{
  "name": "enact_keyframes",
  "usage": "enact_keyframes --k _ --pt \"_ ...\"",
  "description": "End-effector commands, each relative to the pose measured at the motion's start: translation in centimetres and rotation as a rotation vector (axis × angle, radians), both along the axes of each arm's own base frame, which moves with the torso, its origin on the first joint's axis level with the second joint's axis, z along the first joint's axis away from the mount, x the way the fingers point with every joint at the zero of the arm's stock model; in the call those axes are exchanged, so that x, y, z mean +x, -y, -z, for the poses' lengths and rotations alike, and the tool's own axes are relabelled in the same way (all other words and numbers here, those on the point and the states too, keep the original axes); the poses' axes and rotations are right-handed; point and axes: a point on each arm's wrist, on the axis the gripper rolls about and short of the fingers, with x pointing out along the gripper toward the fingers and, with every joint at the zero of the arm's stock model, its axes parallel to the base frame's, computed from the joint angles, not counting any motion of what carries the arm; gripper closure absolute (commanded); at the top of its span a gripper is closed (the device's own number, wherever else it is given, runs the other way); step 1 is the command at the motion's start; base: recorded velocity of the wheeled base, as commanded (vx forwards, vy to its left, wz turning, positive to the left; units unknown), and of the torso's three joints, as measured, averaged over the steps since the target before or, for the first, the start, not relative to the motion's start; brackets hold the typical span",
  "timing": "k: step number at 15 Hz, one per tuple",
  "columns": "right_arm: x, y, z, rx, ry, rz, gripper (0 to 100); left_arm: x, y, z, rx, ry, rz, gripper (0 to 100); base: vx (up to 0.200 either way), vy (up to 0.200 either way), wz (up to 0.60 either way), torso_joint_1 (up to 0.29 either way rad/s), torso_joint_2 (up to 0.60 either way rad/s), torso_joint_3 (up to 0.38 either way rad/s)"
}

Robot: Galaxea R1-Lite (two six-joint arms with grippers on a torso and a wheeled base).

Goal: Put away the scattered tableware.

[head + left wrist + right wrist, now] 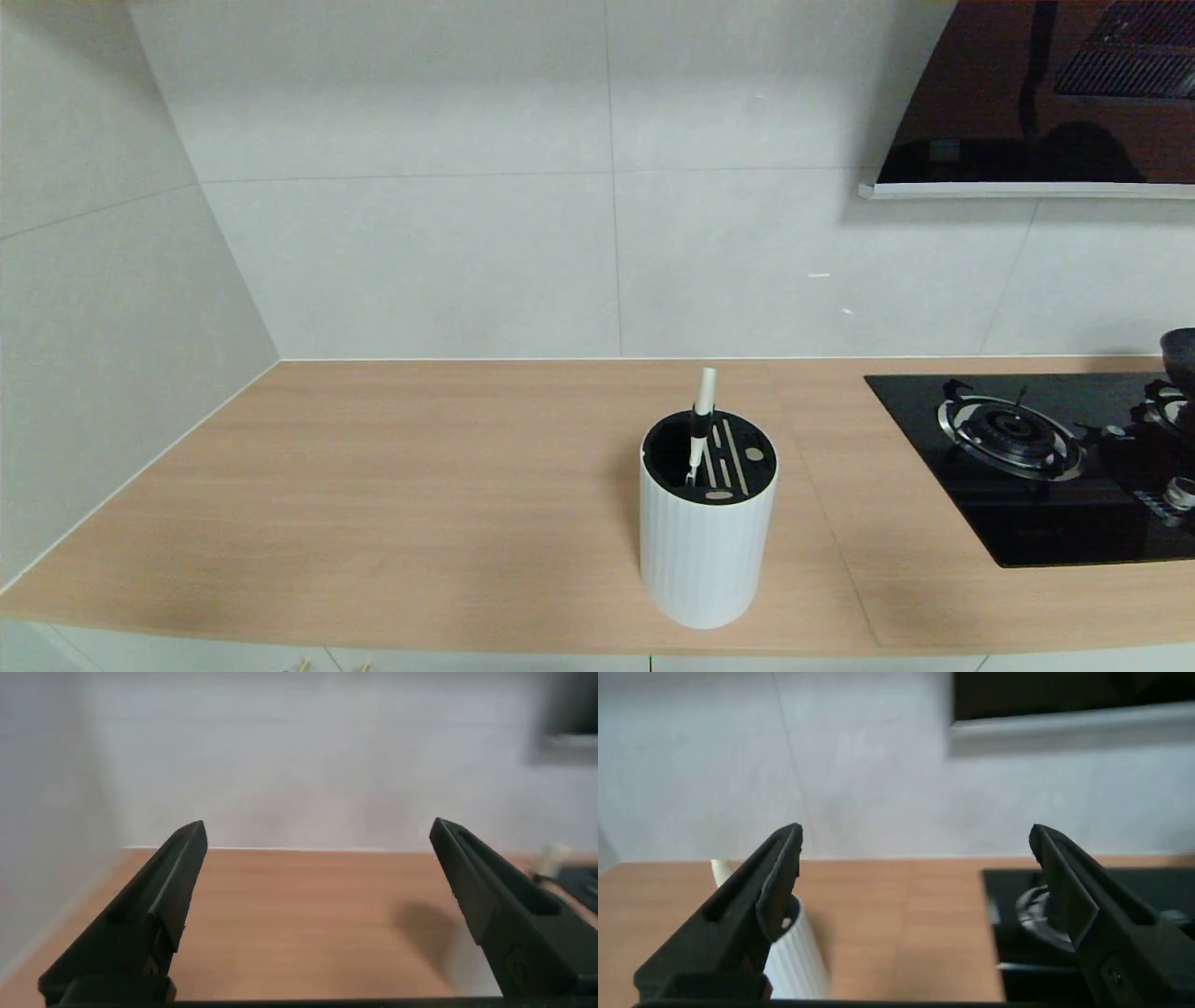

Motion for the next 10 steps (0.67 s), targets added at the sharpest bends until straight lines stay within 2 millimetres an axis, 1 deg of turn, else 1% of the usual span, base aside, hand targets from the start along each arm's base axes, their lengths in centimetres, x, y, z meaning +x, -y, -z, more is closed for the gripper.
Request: enact_keyframes --k 1,2,4,5,6,7,9,10 --pt "-6.0 1.1 2.4 -0.021 0.132 0.074 0 -5.2 -0.5 2.5 -0.001 0.116 -0.105 0 0.000 0.000 0.00 0.000 0.00 0.000" --pt "-6.8 1.0 3.0 -0.024 0.142 0.119 0 -5.9 -0.3 3.4 0.010 0.115 -0.100 0 0.000 0.000 0.00 0.000 0.00 0.000" --pt "-7.0 0.7 3.2 -0.019 0.149 0.175 0 -5.6 0.0 4.2 0.006 0.100 -0.135 0 0.000 0.000 0.00 0.000 0.00 0.000" --pt "-7.4 0.4 3.6 -0.022 0.161 0.195 0 -5.8 0.4 4.9 0.013 0.112 -0.152 0 0.000 0.000 0.00 0.000 0.00 0.000" --pt "-7.5 0.2 4.6 -0.033 0.158 0.195 0 -6.1 0.6 6.1 0.042 0.120 -0.148 0 0.000 0.000 0.00 0.000 0.00 0.000" --pt "-7.7 0.1 5.3 -0.037 0.158 0.206 0 -5.7 0.6 6.8 0.073 0.099 -0.162 0 0.000 0.000 0.00 0.000 0.00 0.000" --pt "-6.4 0.1 7.3 -0.038 0.081 0.209 0 -4.7 0.6 8.1 0.059 0.054 -0.187 0 0.000 0.000 0.00 0.000 0.00 0.000" --pt "-6.1 0.1 8.0 -0.040 0.055 0.208 0 -4.3 0.6 8.6 0.062 0.031 -0.187 0 0.000 0.000 0.00 0.000 0.00 0.000"
